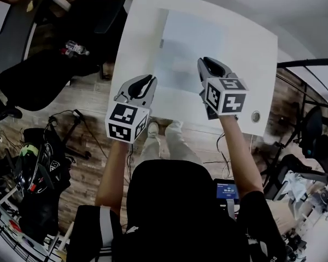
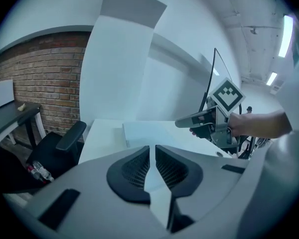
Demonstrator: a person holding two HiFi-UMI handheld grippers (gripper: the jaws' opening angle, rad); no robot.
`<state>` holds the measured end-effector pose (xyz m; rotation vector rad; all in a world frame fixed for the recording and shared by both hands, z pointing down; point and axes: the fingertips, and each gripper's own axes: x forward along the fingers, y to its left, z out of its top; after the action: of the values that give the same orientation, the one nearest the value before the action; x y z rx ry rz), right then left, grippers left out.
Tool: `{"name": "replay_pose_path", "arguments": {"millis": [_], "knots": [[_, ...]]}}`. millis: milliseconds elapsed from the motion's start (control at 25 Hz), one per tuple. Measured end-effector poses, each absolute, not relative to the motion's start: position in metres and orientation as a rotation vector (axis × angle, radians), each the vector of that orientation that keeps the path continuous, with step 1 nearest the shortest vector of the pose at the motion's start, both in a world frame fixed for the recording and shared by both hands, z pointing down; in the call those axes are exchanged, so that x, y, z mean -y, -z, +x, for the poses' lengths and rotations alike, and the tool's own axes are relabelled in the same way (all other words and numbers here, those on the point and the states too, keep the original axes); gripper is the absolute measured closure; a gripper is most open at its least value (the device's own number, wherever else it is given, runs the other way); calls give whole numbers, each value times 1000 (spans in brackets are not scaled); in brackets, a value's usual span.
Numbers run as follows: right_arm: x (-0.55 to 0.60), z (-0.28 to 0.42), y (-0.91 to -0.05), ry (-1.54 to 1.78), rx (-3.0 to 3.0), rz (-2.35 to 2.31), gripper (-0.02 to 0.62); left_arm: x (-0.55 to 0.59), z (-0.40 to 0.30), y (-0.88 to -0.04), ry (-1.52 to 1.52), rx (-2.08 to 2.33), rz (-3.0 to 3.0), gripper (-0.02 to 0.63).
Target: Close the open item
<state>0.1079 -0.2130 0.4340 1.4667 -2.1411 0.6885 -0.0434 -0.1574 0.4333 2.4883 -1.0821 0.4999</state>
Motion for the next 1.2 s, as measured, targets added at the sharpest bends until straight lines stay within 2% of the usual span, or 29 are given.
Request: {"name": "replay_pose_path", "arguments": {"millis": [360, 1200], "knots": [[189, 108, -372, -651, 2259, 1537, 546, 151, -41, -377, -304, 1102, 2487, 593], [147, 111, -234, -368, 2437, 1667, 555, 144, -14, -236, -138, 1170, 2695, 594]]}}
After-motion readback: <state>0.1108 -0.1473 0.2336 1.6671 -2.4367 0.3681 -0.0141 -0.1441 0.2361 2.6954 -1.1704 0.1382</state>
